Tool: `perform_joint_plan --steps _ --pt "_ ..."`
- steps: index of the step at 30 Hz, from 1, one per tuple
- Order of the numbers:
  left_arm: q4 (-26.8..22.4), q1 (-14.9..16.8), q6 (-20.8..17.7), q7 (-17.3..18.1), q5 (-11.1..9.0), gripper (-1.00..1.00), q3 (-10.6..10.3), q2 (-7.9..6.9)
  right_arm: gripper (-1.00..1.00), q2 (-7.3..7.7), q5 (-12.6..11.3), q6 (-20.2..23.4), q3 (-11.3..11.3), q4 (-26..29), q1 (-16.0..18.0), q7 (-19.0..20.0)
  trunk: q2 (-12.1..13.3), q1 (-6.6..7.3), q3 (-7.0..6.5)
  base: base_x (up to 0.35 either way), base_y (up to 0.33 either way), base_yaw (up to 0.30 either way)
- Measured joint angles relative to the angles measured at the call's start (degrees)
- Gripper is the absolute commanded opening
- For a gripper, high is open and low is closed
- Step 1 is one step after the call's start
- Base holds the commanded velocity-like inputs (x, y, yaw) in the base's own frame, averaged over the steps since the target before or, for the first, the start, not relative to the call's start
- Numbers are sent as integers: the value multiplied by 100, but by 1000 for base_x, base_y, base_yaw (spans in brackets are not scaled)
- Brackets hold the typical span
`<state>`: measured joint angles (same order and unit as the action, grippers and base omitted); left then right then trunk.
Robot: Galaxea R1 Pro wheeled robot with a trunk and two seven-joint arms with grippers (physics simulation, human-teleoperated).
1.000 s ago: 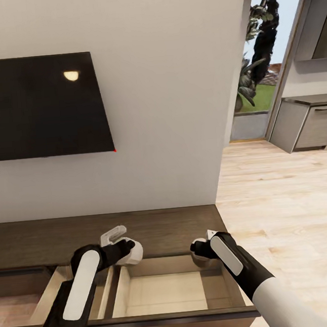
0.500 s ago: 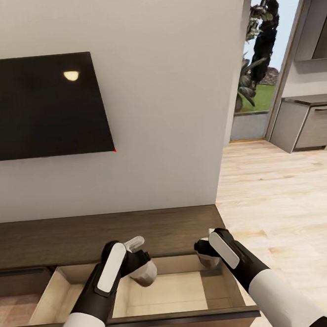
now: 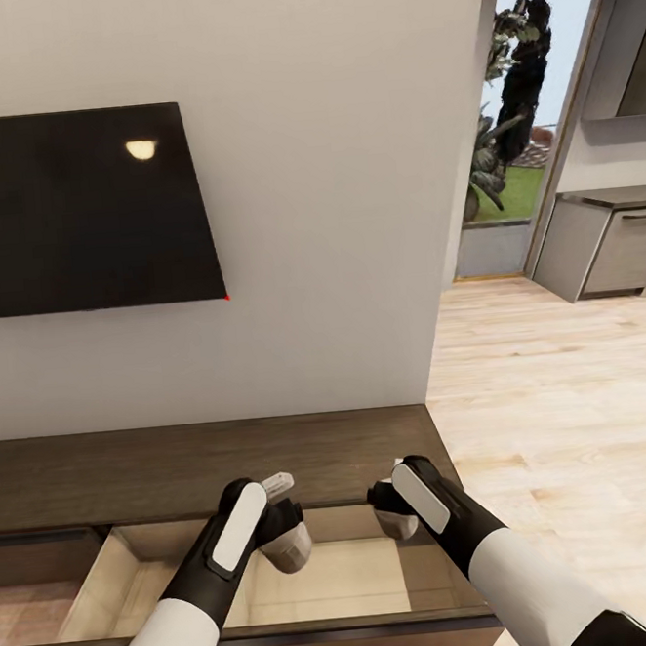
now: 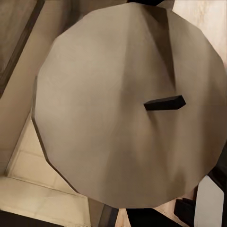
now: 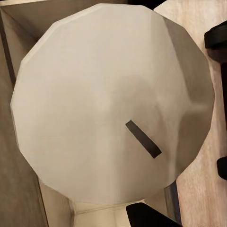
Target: Place each of the two pumpkins and all three candles from the living room inside a cabinet in the living room (use any cabinet), then make sure every cabinet is closed, and position the cauldron so it is next to a table in the living room.
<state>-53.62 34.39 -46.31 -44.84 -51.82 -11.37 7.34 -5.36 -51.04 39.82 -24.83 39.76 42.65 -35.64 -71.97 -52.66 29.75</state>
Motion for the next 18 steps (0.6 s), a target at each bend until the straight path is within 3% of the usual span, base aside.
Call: perform_joint_plan --steps 3,6,8,11,14,16,18 --pt "48 1 34 5 -3 -100 -43 -2 -100 -1 14 -72 3 -163 -1 8 0 0 1 0 0 0" --pt "119 2 65 8 -5 -100 -123 4 -100 -1 -2 -666 12 -642 1 161 0 0 0 0 0 0" --pt "134 2 134 9 -11 -100 -190 20 -100 2 -24 -830 9 -777 1 395 0 0 0 0 0 0" --pt "152 2 425 10 -42 -100 -441 26 -100 15 -1 -937 2 -871 2 639 0 0 0 0 0 0" --pt "156 -1 538 13 -48 -100 -549 13 -100 14 -2 -1055 9 -874 2 672 0 0 0 0 0 0" --pt "193 -5 598 112 -35 -100 -605 -1 -100 13 -5 -1185 9 -873 2 681 0 0 0 0 0 0" --pt "329 -7 718 428 -37 -100 -686 -25 -100 14 -22 -1240 5 -866 2 686 0 0 0 0 0 0"
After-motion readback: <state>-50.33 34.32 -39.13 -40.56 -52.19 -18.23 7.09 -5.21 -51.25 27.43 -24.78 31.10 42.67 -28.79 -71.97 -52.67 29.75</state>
